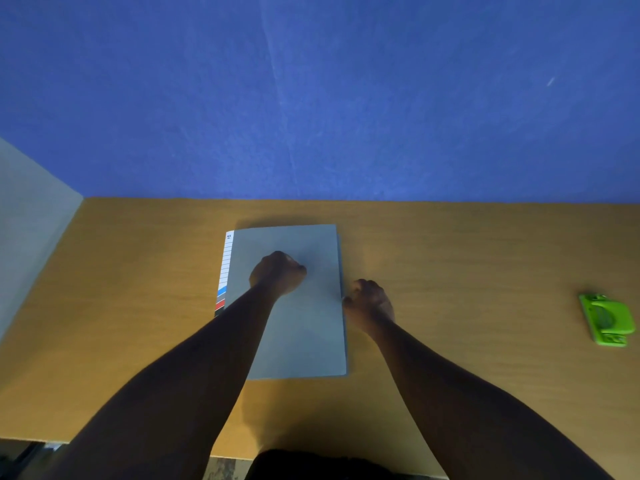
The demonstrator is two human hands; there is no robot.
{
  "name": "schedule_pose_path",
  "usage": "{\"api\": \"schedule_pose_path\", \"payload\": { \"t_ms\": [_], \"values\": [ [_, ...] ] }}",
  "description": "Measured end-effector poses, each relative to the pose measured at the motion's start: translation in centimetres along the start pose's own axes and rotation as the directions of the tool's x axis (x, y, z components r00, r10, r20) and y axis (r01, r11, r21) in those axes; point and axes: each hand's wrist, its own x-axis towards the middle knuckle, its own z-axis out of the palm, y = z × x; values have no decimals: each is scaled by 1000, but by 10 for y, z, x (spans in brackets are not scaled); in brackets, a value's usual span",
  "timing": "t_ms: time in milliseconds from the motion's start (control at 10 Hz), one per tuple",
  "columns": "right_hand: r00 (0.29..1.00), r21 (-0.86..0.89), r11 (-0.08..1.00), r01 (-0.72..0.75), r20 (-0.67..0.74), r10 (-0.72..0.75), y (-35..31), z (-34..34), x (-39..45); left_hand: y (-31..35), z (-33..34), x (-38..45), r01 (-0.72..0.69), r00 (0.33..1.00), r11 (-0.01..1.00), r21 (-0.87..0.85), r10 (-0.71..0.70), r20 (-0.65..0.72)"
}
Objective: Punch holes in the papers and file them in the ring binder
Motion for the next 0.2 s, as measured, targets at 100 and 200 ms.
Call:
{"api": "schedule_pose_path", "payload": {
  "t_ms": [100,200],
  "values": [
    [994,-72,994,86,-64,-91,2,-10,-2,13,2,-3,-60,997,998,34,62,-50],
    [984,-99,986,133,-107,-144,2,-21,-2,23,5,-4,-109,985,991,72,118,-129]
  ]
}}
